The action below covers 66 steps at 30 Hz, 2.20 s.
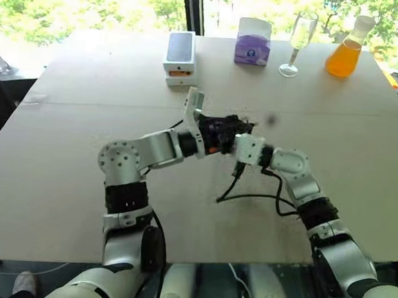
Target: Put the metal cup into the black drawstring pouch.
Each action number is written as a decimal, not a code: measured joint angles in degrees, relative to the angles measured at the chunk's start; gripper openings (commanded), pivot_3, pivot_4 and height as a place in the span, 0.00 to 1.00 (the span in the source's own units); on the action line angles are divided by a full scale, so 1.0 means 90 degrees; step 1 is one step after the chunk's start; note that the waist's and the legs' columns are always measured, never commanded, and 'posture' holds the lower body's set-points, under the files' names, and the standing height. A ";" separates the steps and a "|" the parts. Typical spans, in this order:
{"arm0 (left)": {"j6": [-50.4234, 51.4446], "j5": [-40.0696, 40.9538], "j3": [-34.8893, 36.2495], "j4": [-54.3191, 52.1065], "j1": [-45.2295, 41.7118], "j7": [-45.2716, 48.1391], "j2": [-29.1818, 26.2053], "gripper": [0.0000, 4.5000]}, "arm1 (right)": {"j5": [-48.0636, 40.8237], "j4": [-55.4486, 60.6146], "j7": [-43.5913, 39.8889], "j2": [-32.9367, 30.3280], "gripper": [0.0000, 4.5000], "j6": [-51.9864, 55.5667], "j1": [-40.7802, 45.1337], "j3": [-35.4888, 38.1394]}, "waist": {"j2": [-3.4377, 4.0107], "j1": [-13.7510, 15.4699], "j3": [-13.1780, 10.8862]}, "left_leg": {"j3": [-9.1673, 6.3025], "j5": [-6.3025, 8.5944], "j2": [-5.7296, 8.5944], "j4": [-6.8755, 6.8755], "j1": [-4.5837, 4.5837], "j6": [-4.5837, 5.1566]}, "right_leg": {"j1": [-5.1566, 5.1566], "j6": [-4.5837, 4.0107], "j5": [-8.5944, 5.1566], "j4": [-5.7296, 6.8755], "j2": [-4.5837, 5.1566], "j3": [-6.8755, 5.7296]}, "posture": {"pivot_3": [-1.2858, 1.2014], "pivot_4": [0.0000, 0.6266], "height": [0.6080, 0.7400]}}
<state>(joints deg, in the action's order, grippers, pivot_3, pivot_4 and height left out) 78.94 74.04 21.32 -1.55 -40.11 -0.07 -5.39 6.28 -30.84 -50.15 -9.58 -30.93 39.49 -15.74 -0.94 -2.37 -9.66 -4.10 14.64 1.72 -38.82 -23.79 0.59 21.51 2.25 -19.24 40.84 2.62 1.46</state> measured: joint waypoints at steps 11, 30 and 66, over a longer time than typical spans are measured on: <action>-0.0328 -0.0362 -0.0210 0.0076 -0.0173 0.0391 -0.0515 0.00 | -0.0694 0.0088 -0.0214 0.0342 0.01 0.0770 0.0012 0.0007 | 0.0000 -0.0018 -0.0001 | -0.0010 -0.0001 -0.0003 0.0002 0.0002 -0.0002 | 0.0002 0.0000 0.0000 0.0002 -0.0005 0.0000 | 0.52 0.24 1.00; -0.1029 -0.1370 -0.1433 -0.1138 0.0816 0.2961 -0.2509 0.00 | -0.2293 0.0745 -0.0101 0.0944 0.01 0.3100 -0.0087 0.0691 | 0.0005 -0.0002 -0.0004 | -0.0035 -0.0016 0.0004 0.0051 0.0008 -0.0026 | 0.0014 -0.0002 0.0000 -0.0008 -0.0006 0.0000 | 0.52 0.24 1.00; -0.2547 -0.3706 -0.2593 -0.0001 0.0673 0.3996 -0.2702 0.00 | 0.0412 0.2130 0.0458 -0.0636 0.49 0.3474 -0.0189 -0.0401 | 0.0004 0.0008 -0.0005 | -0.0035 -0.0016 0.0005 0.0053 0.0001 -0.0026 | 0.0021 -0.0002 0.0000 -0.0009 -0.0009 0.0001 | 0.52 0.24 1.00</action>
<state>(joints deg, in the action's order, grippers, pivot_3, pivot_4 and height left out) 56.02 40.69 -2.02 -1.56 -34.05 35.89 -29.71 9.99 -11.67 -46.02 -15.31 0.34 37.78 -19.35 -0.90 -2.29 -9.70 -4.42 14.49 1.76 -38.34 -23.78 0.36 21.70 2.24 -19.24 40.76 2.53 1.47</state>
